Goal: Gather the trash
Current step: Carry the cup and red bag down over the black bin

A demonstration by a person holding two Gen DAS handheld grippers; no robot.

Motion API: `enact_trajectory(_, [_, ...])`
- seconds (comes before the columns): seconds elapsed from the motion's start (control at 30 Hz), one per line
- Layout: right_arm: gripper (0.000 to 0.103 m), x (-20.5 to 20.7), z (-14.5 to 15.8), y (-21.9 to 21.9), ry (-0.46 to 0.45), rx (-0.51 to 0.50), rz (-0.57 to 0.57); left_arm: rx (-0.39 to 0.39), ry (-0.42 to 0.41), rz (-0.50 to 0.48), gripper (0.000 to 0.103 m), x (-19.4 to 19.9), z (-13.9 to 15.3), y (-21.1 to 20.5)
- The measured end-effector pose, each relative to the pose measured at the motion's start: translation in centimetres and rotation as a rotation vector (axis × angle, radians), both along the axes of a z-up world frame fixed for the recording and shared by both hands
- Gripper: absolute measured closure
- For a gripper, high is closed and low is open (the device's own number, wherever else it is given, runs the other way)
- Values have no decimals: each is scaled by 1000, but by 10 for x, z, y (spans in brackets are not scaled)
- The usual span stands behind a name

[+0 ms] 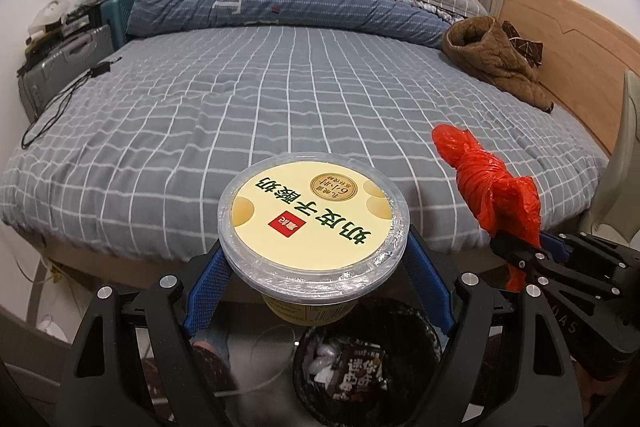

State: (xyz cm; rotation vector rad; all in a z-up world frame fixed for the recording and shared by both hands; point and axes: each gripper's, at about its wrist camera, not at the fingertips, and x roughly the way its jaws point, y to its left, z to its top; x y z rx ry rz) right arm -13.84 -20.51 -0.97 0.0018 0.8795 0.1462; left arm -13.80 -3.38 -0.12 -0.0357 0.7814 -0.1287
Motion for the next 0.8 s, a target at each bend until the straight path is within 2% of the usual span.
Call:
enact_trajectory(0.33, [81, -44, -12, 0, 53, -10, 11, 3, 36, 0, 23, -37, -4, -2])
enact_trajectory(0.8, [81, -83, -24, -5, 112, -32, 5, -17, 107, 4, 23, -76, -11, 4])
